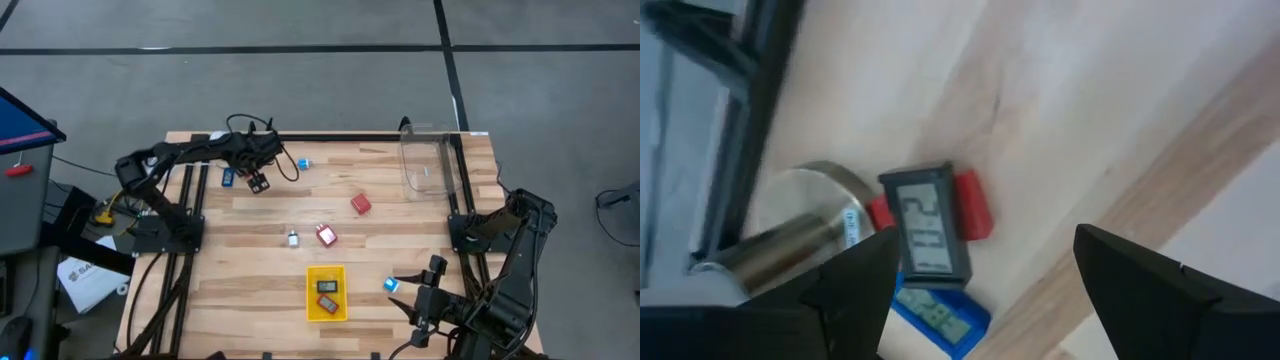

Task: Pick & Place Office items
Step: Put the black digital timer into the yellow bin

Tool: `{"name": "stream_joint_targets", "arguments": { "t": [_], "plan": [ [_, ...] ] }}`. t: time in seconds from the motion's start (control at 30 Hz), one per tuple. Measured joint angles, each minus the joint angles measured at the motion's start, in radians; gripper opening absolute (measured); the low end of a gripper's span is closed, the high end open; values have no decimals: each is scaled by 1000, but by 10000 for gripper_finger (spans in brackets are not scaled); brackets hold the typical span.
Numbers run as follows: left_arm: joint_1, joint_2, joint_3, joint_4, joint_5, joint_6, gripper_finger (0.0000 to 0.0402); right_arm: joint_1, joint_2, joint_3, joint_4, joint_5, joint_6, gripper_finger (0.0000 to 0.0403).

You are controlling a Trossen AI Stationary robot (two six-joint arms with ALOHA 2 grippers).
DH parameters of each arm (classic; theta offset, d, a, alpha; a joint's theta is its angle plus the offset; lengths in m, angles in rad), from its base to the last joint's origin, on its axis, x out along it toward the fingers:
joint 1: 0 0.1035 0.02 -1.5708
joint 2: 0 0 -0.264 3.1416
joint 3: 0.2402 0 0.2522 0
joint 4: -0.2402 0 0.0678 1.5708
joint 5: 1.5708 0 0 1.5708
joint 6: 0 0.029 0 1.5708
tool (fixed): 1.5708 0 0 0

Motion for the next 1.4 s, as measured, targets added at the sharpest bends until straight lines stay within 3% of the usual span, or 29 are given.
{"name": "stream_joint_targets", "arguments": {
  "t": [0.3, 0.43, 0.8, 1.4],
  "plan": [
    [19, 147, 155, -79, 8, -20, 294, 1, 0, 0, 1, -2, 11, 203],
    [55, 162, 194, -108, 82, -64, 294, 7, 0, 0, -2, -6, 11, 203],
    [106, 154, 189, -182, 113, -57, 294, 21, 0, 0, -9, -7, 30, 203],
    [124, 153, 136, -97, 142, 19, 294, 21, 0, 0, -3, -7, 37, 203]
  ]
}}
